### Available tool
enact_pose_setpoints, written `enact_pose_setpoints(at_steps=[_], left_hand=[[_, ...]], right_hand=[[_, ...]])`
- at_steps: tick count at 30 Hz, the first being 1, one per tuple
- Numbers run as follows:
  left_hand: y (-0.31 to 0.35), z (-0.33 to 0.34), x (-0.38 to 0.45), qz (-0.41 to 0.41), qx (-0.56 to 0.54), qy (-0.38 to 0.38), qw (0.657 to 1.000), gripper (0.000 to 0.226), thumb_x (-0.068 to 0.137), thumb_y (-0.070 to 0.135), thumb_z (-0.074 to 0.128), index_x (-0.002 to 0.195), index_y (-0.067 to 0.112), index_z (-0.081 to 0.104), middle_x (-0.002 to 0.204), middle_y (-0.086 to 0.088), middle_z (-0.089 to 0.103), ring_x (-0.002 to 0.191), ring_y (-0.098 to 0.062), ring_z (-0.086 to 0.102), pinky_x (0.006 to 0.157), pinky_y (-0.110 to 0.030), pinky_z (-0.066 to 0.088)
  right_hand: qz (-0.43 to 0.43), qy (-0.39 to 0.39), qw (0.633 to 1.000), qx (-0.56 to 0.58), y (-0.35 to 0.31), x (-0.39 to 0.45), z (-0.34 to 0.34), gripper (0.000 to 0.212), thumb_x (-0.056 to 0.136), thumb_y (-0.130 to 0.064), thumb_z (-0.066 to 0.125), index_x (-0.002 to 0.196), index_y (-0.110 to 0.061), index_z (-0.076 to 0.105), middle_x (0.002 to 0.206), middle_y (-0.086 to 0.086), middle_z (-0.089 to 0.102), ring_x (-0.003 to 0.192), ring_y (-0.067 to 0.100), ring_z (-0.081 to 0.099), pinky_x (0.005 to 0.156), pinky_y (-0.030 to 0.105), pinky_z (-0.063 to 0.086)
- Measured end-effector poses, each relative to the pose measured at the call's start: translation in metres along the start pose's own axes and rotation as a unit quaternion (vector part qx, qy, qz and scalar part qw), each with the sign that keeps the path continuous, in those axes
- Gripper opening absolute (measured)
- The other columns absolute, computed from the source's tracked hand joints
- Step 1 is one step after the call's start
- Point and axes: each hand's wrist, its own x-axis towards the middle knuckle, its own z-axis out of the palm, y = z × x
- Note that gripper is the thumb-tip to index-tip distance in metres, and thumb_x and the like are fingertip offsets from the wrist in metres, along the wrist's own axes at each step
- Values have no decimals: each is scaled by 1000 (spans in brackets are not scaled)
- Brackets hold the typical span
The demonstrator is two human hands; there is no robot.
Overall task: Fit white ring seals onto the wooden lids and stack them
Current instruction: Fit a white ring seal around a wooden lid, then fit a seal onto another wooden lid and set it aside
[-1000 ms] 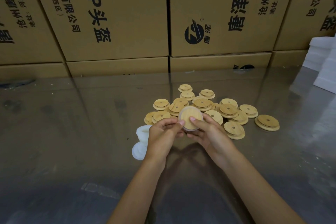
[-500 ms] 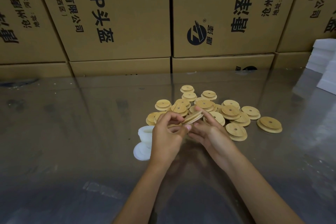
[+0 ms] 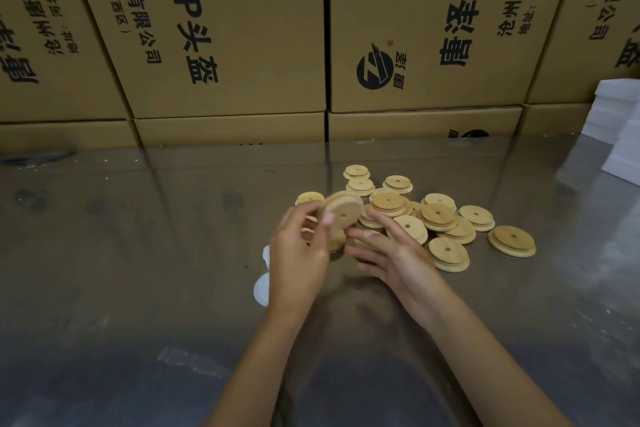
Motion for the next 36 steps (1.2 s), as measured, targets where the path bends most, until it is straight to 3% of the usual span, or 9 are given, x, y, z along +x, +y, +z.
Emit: enact_pose_setpoints(at_steps=[3, 8, 14, 21, 24, 29, 32, 34, 36], left_hand=[[-8, -18, 15, -116, -70, 93, 986, 5, 91, 18, 66, 96, 19, 66, 89, 2, 71, 78, -10, 68, 74, -29, 56], [-39, -52, 31, -271, -163, 195, 928, 26, 91, 14, 66, 107, -5, 62, 78, -9, 68, 49, -5, 65, 52, -13, 51], [-64, -66, 33, -322, -168, 208, 908, 21, 90, 8, 66, 104, -5, 56, 87, -22, 68, 49, -8, 67, 54, -17, 55], [-72, -72, 34, -354, -180, 239, 886, 30, 93, 2, 57, 120, -9, 53, 95, -26, 65, 51, -8, 66, 54, -17, 56], [-73, -74, 35, -366, -173, 257, 877, 33, 93, -1, 52, 125, -3, 52, 93, -16, 67, 61, -10, 66, 54, -15, 52], [-75, -73, 36, -353, -130, 265, 888, 49, 92, -1, 43, 141, 4, 37, 105, -13, 60, 73, -15, 64, 76, -25, 52], [-74, -73, 36, -345, -71, 242, 904, 63, 88, 2, 48, 148, 10, 30, 130, -11, 56, 108, -27, 63, 104, -40, 46], [-72, -71, 35, -336, -43, 227, 913, 65, 87, 3, 49, 149, 12, 30, 143, -10, 48, 125, -29, 54, 108, -45, 41], [-68, -68, 35, -320, -13, 219, 922, 61, 87, 3, 50, 145, 12, 36, 140, -11, 51, 125, -30, 53, 107, -45, 42]], right_hand=[[14, 1, 1000, -6, 0, 0, -1, 41, 97, -18, 59, 135, -30, 52, 116, 1, 74, 106, 23, 72, 91, 37, 52], [33, 10, 999, -2, 1, 1, -2, 39, 92, -21, 65, 129, -29, 56, 112, 1, 76, 103, 22, 73, 88, 37, 52], [44, 14, 999, 0, 1, 2, -2, 39, 91, -19, 66, 127, -28, 57, 110, 2, 76, 101, 22, 73, 86, 36, 53], [47, 15, 999, 0, 1, 3, -2, 37, 92, -17, 64, 127, -27, 57, 109, 2, 76, 99, 21, 74, 85, 35, 54], [46, 19, 999, 0, 1, 2, -2, 36, 93, -18, 63, 128, -25, 57, 109, 2, 76, 99, 22, 74, 84, 35, 54], [48, 23, 999, -4, 0, 2, -1, 35, 95, -18, 62, 129, -24, 57, 108, 2, 77, 98, 22, 74, 84, 34, 55], [51, 25, 998, -9, 0, 1, 0, 33, 96, -18, 60, 129, -23, 57, 106, 2, 77, 97, 22, 74, 84, 34, 55], [54, 29, 998, -12, -1, 1, 1, 32, 96, -17, 60, 128, -22, 58, 106, 3, 77, 97, 23, 74, 84, 34, 55], [56, 32, 998, -16, -1, 1, 2, 31, 96, -17, 60, 127, -20, 59, 105, 4, 77, 97, 24, 74, 83, 33, 56]])
